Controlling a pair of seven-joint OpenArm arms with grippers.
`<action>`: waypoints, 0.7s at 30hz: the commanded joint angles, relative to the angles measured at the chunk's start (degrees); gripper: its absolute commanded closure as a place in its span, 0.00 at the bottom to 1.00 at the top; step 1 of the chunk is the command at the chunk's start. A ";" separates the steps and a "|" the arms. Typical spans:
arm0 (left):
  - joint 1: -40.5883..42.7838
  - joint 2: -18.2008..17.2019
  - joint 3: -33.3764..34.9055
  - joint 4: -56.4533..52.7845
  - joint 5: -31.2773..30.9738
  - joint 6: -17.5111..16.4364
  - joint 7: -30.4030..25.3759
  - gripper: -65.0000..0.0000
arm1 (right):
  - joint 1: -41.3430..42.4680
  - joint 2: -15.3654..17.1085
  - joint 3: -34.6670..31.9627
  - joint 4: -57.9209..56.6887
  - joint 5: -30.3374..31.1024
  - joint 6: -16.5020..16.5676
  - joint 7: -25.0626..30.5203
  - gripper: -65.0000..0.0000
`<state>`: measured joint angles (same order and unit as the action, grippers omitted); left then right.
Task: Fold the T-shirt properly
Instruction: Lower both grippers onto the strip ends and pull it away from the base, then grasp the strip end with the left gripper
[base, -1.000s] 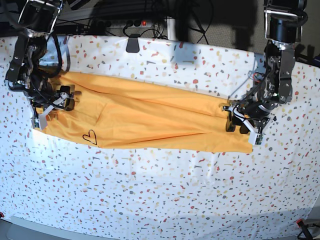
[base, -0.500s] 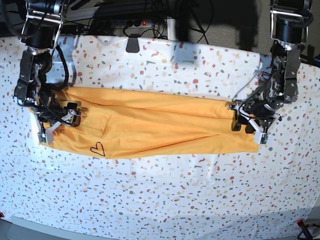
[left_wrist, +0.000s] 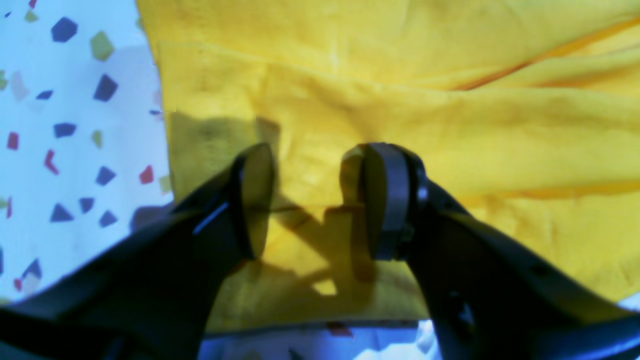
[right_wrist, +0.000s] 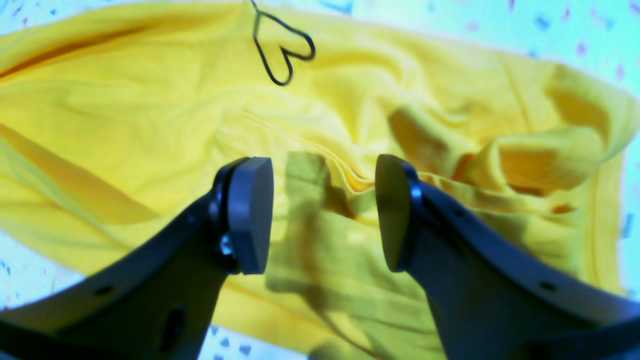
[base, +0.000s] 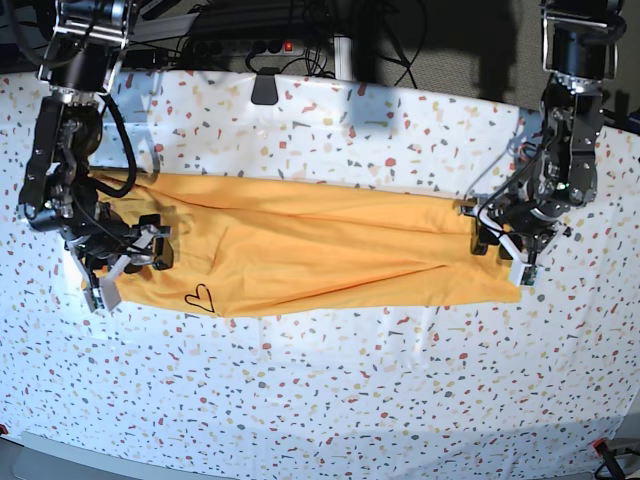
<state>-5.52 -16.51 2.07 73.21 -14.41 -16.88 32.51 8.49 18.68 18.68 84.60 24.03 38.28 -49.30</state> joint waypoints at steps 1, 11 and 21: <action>-0.55 -0.83 -0.22 0.61 0.85 0.81 2.40 0.55 | 1.20 0.85 0.83 2.58 0.63 0.72 0.02 0.50; -6.69 -0.83 -0.22 0.72 0.85 0.79 6.91 0.49 | 1.18 1.07 7.17 13.70 2.62 0.59 -8.26 0.50; -8.31 -0.83 -0.20 0.72 0.92 0.79 7.15 0.44 | 1.20 1.16 9.49 13.70 6.64 0.55 -11.78 0.50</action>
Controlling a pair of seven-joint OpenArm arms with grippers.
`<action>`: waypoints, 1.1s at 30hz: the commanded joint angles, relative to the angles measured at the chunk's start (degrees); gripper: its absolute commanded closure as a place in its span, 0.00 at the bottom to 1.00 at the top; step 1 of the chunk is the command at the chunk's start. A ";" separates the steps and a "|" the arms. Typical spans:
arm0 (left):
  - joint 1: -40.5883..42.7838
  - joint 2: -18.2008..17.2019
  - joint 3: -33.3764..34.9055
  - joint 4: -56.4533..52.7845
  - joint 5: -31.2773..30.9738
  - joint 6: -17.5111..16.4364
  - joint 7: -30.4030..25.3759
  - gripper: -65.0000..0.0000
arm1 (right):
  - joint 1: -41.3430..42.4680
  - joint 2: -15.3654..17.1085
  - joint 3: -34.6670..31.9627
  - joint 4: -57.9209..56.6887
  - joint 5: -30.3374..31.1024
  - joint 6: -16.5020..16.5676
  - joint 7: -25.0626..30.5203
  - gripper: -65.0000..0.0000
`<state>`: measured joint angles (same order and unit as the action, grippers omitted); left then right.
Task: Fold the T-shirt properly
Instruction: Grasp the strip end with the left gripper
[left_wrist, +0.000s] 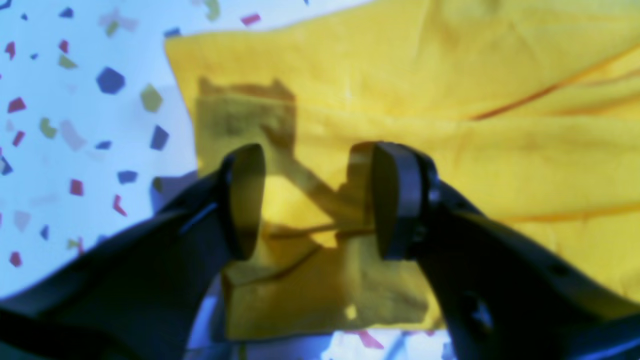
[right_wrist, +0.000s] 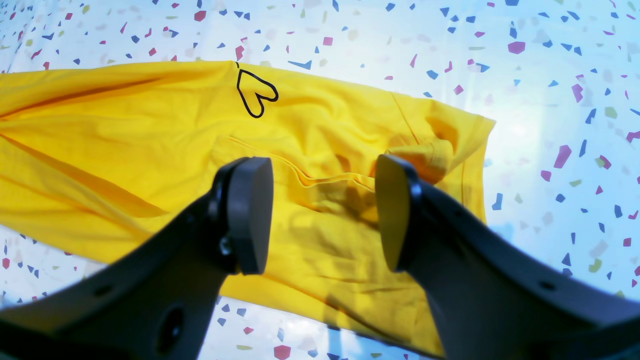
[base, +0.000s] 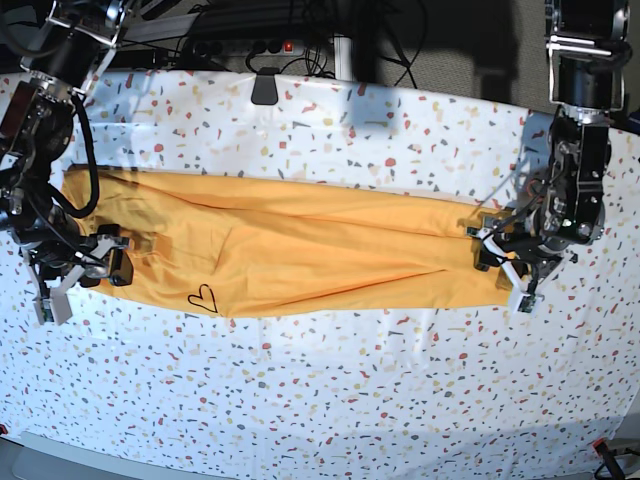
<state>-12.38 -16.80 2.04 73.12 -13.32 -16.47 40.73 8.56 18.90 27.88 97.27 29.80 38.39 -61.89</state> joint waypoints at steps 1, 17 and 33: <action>-1.44 -0.55 -0.17 0.81 -0.17 0.37 -0.85 0.38 | 1.14 0.94 0.28 1.03 0.85 0.44 0.79 0.50; -7.15 -7.89 -0.20 0.72 -11.06 0.28 -2.54 0.30 | 1.14 0.94 0.28 1.03 6.73 0.46 -1.79 0.50; -11.72 -12.92 -0.20 -19.08 -30.36 -10.10 3.41 0.31 | 1.09 0.92 0.26 1.03 9.90 0.46 -1.99 0.50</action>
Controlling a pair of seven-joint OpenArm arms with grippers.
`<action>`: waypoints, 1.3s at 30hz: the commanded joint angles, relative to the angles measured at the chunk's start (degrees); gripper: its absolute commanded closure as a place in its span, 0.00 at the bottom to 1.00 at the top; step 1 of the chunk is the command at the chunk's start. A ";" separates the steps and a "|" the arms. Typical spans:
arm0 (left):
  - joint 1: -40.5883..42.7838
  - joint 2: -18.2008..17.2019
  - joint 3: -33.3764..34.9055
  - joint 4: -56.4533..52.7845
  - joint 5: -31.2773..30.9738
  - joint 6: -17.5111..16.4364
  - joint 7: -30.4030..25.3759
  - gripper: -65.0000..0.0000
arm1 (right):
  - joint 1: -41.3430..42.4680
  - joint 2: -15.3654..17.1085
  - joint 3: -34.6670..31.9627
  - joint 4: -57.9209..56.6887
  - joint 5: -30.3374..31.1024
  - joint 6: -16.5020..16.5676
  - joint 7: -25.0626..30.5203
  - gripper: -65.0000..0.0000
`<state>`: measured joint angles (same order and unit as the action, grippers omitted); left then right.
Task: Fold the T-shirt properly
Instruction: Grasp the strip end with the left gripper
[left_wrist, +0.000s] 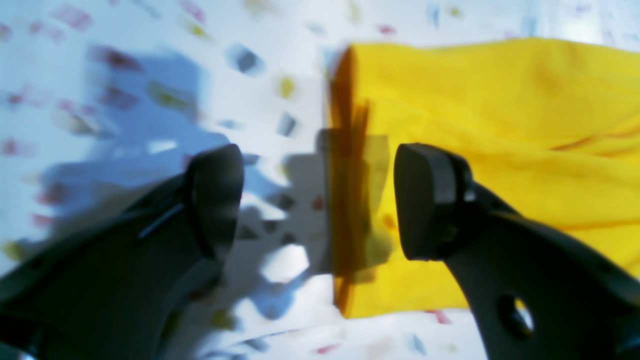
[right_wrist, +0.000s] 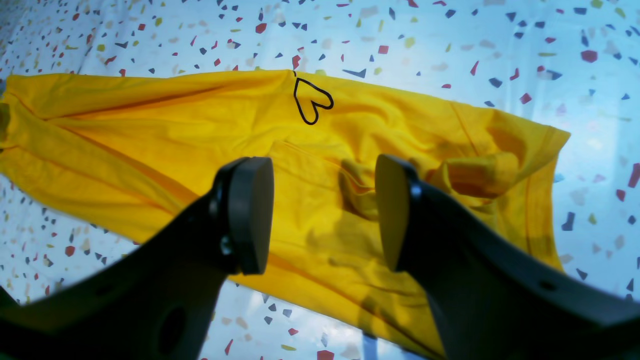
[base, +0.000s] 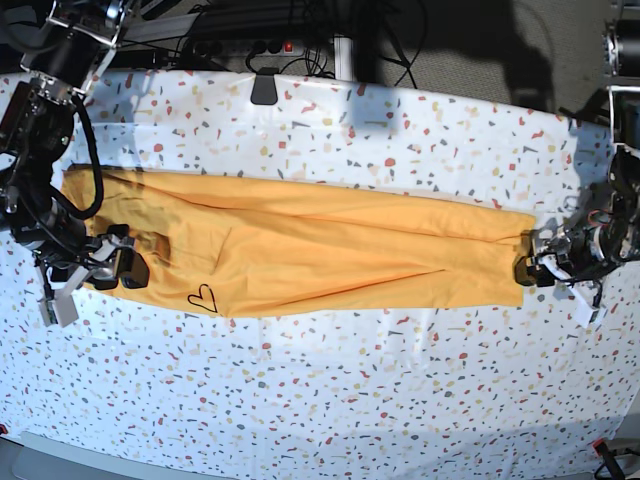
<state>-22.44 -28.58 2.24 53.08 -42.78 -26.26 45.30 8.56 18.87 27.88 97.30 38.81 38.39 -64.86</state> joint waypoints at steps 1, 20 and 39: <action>-2.14 -1.14 -0.39 -0.26 -2.91 -2.58 0.22 0.31 | 1.09 0.94 0.26 1.01 0.90 0.46 0.98 0.50; 1.36 2.45 -0.37 -4.02 -8.33 -8.11 3.13 0.31 | 0.81 0.66 0.26 1.01 2.91 0.46 0.96 0.50; 1.33 3.63 -0.39 -3.96 -7.69 -8.07 1.73 1.00 | 0.83 0.66 0.28 1.01 3.82 0.50 0.96 0.50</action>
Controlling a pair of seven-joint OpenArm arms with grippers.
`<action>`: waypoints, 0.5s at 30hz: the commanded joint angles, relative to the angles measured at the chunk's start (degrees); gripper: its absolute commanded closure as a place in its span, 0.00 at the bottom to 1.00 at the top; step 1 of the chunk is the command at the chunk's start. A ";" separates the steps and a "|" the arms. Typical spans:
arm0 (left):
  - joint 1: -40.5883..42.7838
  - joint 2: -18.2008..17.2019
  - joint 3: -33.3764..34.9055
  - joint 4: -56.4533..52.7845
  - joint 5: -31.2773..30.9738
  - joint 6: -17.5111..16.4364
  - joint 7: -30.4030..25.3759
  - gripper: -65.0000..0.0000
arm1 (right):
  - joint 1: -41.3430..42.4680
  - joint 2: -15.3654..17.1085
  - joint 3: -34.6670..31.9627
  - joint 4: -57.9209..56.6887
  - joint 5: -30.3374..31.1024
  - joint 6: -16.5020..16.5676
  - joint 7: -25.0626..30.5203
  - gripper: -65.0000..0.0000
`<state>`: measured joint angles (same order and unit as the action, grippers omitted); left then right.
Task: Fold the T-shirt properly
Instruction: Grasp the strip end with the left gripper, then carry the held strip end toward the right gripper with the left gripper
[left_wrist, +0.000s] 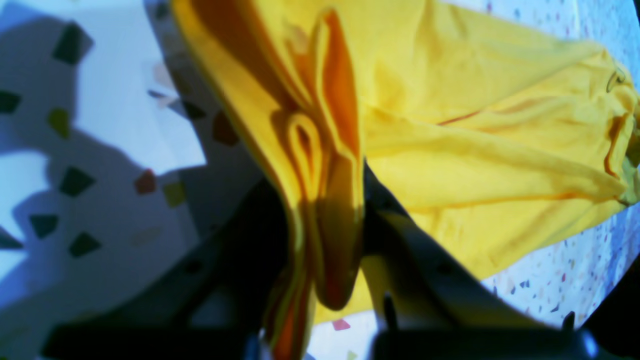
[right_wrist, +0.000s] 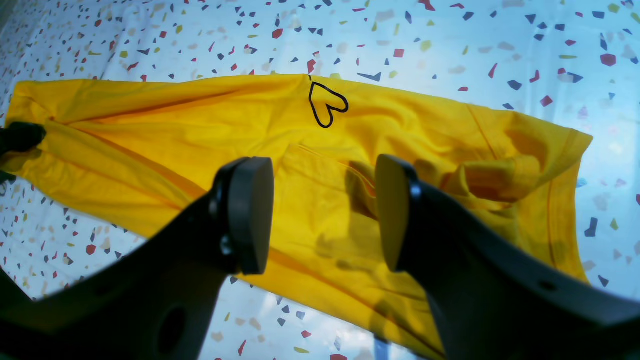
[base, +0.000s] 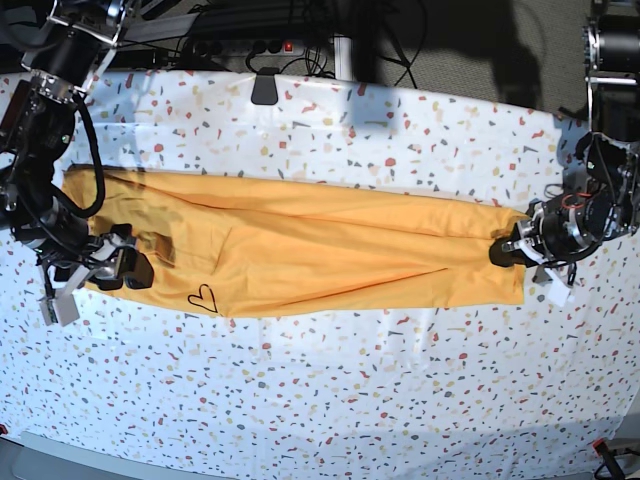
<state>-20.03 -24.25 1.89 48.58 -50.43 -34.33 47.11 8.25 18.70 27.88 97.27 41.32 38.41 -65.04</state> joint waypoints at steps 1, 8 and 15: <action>-1.09 -0.72 -0.04 0.57 -0.09 -0.02 -0.59 1.00 | 1.14 0.83 0.26 1.03 1.31 0.48 1.14 0.50; -1.05 -0.68 -0.04 6.99 -0.63 0.00 4.35 1.00 | 1.14 0.83 0.28 1.03 1.29 0.59 1.14 0.50; -1.05 0.17 -0.02 17.29 -0.17 0.20 6.12 1.00 | 1.14 0.85 0.28 1.03 1.29 0.59 1.14 0.50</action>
<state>-19.64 -23.44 2.20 64.77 -49.56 -33.65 54.22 8.25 18.70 27.88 97.27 41.32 38.41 -65.01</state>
